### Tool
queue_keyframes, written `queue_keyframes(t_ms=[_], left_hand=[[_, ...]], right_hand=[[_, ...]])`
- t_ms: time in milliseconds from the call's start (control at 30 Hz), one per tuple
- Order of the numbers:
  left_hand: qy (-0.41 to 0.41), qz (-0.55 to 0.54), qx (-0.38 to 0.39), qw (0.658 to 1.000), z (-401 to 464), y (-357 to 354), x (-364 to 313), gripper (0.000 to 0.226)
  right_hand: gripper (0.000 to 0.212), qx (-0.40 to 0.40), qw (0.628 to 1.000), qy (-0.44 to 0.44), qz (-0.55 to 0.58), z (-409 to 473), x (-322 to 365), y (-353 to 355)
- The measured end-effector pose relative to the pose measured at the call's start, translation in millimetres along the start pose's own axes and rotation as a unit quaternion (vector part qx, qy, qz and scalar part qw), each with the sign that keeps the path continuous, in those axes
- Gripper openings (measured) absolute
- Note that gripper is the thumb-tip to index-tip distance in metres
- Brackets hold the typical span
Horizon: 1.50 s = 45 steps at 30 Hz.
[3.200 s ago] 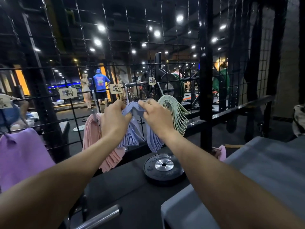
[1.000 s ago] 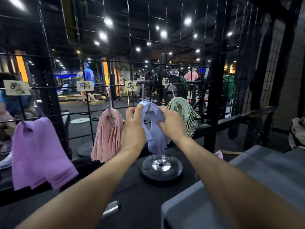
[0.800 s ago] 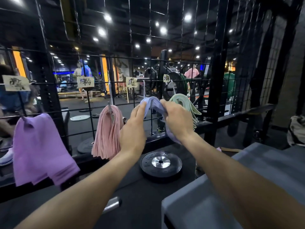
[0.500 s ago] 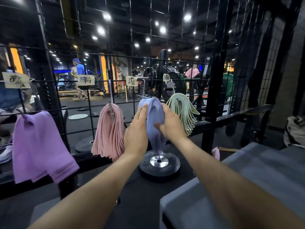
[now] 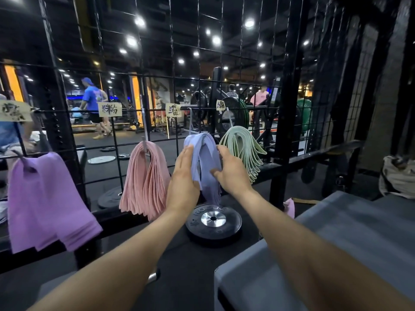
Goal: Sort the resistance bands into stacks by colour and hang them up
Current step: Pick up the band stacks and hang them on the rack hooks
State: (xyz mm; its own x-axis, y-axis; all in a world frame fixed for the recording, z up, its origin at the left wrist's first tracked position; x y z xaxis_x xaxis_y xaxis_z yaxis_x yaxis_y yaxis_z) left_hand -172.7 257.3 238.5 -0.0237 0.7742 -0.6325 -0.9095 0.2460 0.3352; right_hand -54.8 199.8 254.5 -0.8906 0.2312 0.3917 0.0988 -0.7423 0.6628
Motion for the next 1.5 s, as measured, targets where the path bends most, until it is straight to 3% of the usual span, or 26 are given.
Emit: queue_keyframes(t_ms=[200, 367, 533, 600, 700, 800, 967, 1133, 1333, 1500], left_hand=[[-0.022, 0.017, -0.051, 0.998, 8.2, 12.1, -18.6, 0.048], [-0.064, 0.050, -0.075, 0.994, 22.9, 21.5, -50.2, 0.034], [-0.136, 0.094, -0.005, 0.986, 62.3, -5.0, -84.5, 0.029], [-0.133, 0.153, 0.030, 0.979, 80.8, -21.8, -88.9, 0.029], [-0.111, 0.224, 0.064, 0.966, 102.2, -42.7, -93.0, 0.022], [-0.091, 0.319, 0.100, 0.938, 115.4, -62.8, -91.7, 0.004], [-0.040, 0.377, 0.163, 0.911, 119.2, -87.5, -72.5, 0.013], [-0.063, 0.374, 0.131, 0.916, 118.3, -91.4, -72.7, 0.007], [-0.080, 0.338, 0.087, 0.934, 113.8, -77.9, -77.4, 0.031], [-0.088, 0.348, 0.089, 0.929, 109.5, -79.6, -76.7, 0.031]], right_hand=[[0.055, 0.026, 0.999, -0.016, 0.011, -1.5, -1.6, 3.5], [0.041, 0.005, 1.000, -0.014, 0.006, 0.4, -6.7, 18.6], [0.028, -0.087, 0.994, -0.031, -0.060, 17.8, -29.8, 66.1], [0.035, -0.106, 0.990, -0.041, -0.084, 29.8, -39.7, 78.6], [0.052, -0.101, 0.988, -0.056, -0.107, 50.4, -55.0, 80.8], [0.054, -0.055, 0.994, -0.066, -0.061, 66.4, -71.4, 63.7], [0.037, -0.056, 0.994, -0.063, -0.067, 73.1, -81.3, 47.4], [0.011, -0.040, 0.995, -0.096, 0.011, 73.2, -96.1, 43.0], [0.017, -0.010, 0.994, -0.089, 0.057, 76.1, -96.1, 39.9], [0.017, -0.012, 0.993, -0.091, 0.069, 73.1, -95.2, 38.3]])
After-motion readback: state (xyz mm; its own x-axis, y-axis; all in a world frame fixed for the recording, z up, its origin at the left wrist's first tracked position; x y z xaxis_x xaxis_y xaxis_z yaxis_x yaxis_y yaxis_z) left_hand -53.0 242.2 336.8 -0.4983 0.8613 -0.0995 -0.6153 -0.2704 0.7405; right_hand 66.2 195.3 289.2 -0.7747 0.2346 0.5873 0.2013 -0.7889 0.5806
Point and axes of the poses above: each hand's wrist, its own z-axis towards the middle knuckle, its own y-axis out of the back of the hand, x = y × z, the point moved 9 cm from there along z, towards the middle knuckle, and after that the axes turned 9 degrees about -z, right-handed, at the moved point
